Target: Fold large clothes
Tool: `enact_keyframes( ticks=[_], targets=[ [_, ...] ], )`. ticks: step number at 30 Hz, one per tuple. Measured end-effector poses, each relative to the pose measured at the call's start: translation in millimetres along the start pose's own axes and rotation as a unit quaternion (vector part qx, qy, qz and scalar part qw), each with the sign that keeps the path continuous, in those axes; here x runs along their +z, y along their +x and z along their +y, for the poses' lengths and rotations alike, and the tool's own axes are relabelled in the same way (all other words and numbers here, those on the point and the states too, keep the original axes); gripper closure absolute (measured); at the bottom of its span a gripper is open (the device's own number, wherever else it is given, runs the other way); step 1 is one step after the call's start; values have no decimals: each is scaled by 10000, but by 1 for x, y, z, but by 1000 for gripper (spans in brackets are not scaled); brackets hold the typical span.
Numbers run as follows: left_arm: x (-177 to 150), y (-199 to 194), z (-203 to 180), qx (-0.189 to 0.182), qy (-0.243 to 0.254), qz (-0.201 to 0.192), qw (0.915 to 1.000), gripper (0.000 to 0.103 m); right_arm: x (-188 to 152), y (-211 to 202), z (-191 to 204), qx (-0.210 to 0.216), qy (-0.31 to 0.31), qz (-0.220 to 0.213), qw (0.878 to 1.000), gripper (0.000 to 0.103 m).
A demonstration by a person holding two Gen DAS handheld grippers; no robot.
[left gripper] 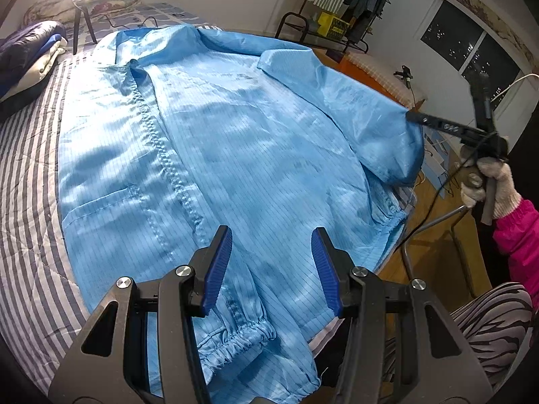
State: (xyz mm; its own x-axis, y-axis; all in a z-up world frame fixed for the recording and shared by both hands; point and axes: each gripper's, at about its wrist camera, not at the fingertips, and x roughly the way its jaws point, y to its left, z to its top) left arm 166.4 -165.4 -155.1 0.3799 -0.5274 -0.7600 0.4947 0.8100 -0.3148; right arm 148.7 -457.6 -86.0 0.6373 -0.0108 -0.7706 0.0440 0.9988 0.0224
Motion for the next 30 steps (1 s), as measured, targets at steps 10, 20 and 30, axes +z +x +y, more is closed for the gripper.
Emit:
enact_keyframes(
  ticks=[10,20,30],
  targets=[
    [4,-13,14,67,-230,-194,9995,53,-4,-29,108,1127,-1400,-167,9836,103],
    [7,-17,33,111,-571,-230,9980,53,-66,11,189,1814,-2862,947,9361,103],
    [18,1,26,-176,-648,-98,9977,53,-65,3,164,2244,-2313,1123,9400,78]
  ],
)
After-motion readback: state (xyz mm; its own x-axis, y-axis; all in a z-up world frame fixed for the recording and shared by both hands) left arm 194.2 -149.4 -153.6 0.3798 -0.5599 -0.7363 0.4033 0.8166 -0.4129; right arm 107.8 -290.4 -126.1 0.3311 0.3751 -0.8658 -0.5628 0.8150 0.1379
